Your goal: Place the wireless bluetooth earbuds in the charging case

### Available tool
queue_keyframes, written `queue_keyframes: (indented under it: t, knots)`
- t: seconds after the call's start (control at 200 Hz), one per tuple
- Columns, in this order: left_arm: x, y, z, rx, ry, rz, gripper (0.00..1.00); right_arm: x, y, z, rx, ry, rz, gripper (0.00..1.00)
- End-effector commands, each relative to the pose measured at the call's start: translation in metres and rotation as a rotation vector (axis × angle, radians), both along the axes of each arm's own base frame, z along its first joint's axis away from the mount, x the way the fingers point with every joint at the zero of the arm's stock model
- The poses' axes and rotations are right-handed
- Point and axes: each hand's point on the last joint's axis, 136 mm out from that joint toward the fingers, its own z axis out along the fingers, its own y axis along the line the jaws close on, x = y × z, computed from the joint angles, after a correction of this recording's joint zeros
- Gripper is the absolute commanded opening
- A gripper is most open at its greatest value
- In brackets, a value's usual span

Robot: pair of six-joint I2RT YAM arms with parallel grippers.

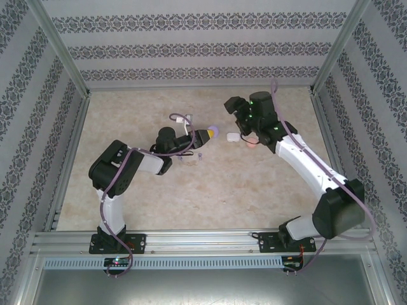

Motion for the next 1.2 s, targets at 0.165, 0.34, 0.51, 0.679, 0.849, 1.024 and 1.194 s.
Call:
queue_keyframes:
  t: [0.165,0.34,0.51,0.679,0.849,1.024,1.194]
  knots:
    - [-0.025,-0.005,0.064,0.085,-0.161,-0.192,0.0,-0.042,0.006,-0.004,-0.25,-0.296,0.412,0.78]
    - [-0.031,-0.005,0.072,0.127,-0.174,-0.218,0.0,-0.059,0.015,0.009,-0.239,-0.396,0.503,0.78]
    - [-0.033,-0.007,0.08,0.118,-0.178,-0.241,0.0,-0.058,0.026,0.011,-0.214,-0.424,0.553,0.78]
    - [-0.034,-0.008,0.087,0.12,-0.189,-0.254,0.0,-0.049,0.031,0.006,-0.21,-0.416,0.557,0.76]
    - [-0.036,-0.008,0.092,0.12,-0.2,-0.259,0.0,-0.041,0.035,-0.004,-0.2,-0.395,0.562,0.74]
    - [-0.037,-0.009,0.095,0.116,-0.202,-0.265,0.0,-0.032,0.037,-0.02,-0.201,-0.359,0.558,0.71]
    - [-0.042,-0.007,0.103,0.114,-0.22,-0.264,0.0,-0.025,0.025,-0.045,-0.206,-0.308,0.519,0.67]
